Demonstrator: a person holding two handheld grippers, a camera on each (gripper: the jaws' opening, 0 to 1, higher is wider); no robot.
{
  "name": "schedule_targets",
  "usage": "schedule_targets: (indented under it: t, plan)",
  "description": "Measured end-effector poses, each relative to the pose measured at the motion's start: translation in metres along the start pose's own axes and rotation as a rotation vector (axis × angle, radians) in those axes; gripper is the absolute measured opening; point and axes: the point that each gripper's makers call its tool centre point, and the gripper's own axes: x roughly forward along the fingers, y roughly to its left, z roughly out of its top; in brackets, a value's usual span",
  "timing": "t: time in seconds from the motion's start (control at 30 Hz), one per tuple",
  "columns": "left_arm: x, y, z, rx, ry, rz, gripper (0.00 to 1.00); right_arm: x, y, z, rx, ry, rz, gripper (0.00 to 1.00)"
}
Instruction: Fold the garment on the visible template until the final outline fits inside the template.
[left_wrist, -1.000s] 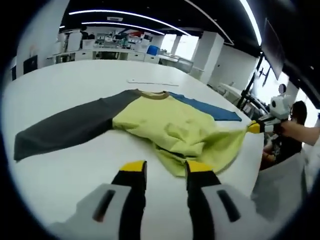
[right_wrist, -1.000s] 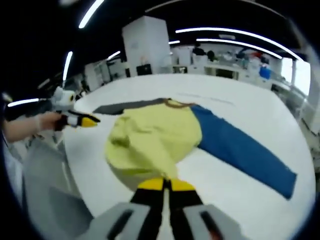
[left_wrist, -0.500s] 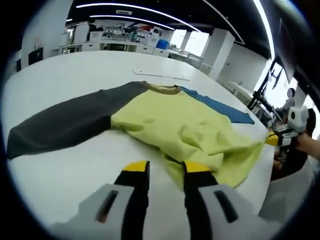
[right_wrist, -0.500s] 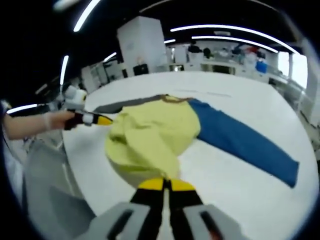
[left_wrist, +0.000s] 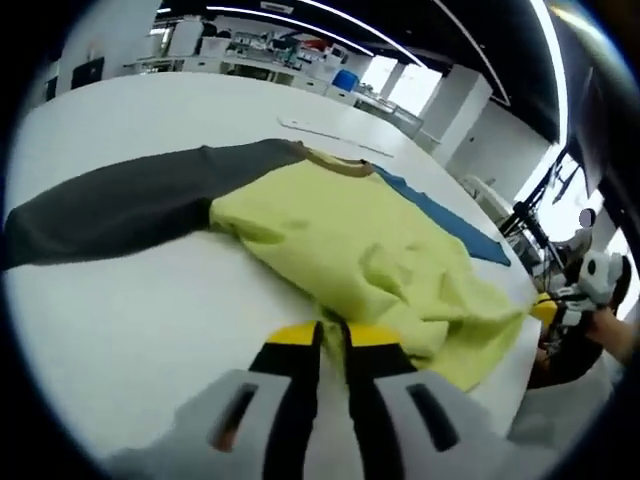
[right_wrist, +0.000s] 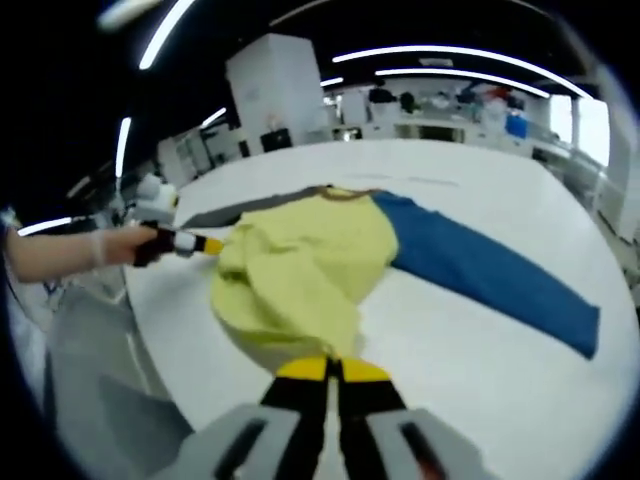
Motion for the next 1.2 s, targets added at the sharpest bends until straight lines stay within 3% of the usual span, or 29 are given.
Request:
schedule_targets:
  t: [0.23,0.4,0.63,0.87,1.0,1.2]
  plan:
    - [-0.016,-0.012,0.018,-0.017,-0.069,-0.022,0.00,0.000,0.000,0.000,0.013,-0.005,0.000,0.00]
    - [-0.033,-0.038,0.035,0.002,-0.138,-0.071,0.00,0.001,0.002,0.000,0.012,-0.004,0.003,0.00]
    - [-0.033,-0.061,0.072,0.029,-0.199,-0.134,0.00,0.002,0.003,-0.001,0.015,0.003,0.014,0.00]
    - [-0.013,-0.074,0.101,0.062,-0.218,-0.165,0.00,0.003,0.003,-0.002,0.031,-0.003,0.013,0.00]
    - [0.006,-0.072,0.112,0.074,-0.198,-0.171,0.00,0.003,0.001,-0.001,0.038,-0.009,0.009,0.00]
    - [0.034,-0.076,0.105,0.098,-0.138,-0.175,0.00,0.003,-0.001,-0.002,0.057,-0.010,0.006,0.00]
